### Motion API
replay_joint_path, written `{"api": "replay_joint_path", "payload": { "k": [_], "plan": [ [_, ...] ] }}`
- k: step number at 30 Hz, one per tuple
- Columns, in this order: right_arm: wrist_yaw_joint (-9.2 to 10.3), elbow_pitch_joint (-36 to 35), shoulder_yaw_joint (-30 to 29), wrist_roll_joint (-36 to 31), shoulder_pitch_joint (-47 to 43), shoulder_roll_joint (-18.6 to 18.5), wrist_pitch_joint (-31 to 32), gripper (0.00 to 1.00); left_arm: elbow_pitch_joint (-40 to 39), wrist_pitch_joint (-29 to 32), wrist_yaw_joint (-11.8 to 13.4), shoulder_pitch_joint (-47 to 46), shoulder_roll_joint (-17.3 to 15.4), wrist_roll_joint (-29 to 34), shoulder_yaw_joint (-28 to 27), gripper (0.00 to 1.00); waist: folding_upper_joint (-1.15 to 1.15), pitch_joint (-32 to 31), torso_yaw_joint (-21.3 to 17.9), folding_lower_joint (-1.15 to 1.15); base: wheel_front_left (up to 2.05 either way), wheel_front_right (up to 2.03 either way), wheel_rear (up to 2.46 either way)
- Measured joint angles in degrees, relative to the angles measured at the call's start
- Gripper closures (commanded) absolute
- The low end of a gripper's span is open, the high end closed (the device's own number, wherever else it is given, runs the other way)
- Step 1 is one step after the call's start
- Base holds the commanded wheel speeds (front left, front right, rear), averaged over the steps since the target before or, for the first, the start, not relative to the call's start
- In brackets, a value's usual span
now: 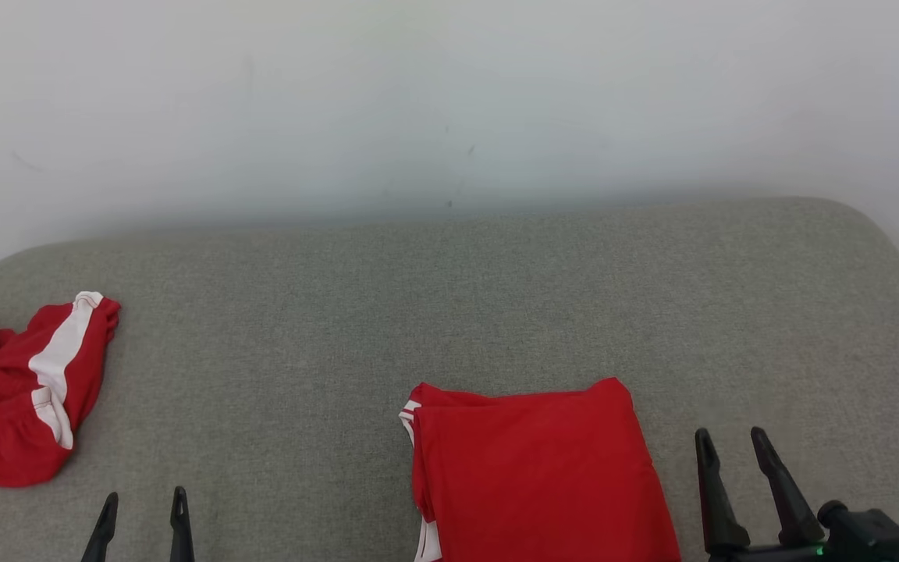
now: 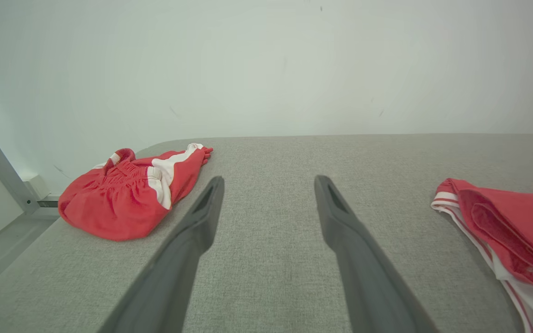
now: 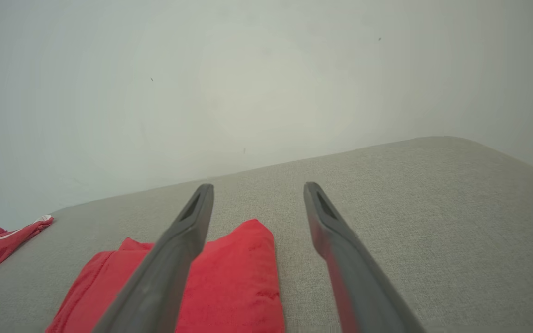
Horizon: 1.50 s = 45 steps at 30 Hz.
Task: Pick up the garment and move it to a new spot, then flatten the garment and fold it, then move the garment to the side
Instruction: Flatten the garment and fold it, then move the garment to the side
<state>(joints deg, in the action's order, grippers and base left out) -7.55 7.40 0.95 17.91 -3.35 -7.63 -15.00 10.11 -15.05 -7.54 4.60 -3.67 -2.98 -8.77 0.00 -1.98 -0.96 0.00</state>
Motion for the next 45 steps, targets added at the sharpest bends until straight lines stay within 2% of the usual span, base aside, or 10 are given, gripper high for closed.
{"api": "replay_joint_path", "payload": {
  "k": [9,45],
  "plan": [
    [0.0,-1.71,-1.29,-2.41,-3.5,1.15,0.0,0.0,-1.42,0.0,0.0,1.59,-0.59,0.94,1.22,0.0,0.0,-1.02,0.1,0.0,0.0,0.0,0.0],
    [0.0,0.13,-0.93,-3.91,-3.6,1.55,0.0,0.0,-3.88,0.0,0.0,4.3,-1.49,0.9,3.66,0.0,0.0,-1.62,1.79,0.0,0.0,0.0,0.0]
  ]
}}
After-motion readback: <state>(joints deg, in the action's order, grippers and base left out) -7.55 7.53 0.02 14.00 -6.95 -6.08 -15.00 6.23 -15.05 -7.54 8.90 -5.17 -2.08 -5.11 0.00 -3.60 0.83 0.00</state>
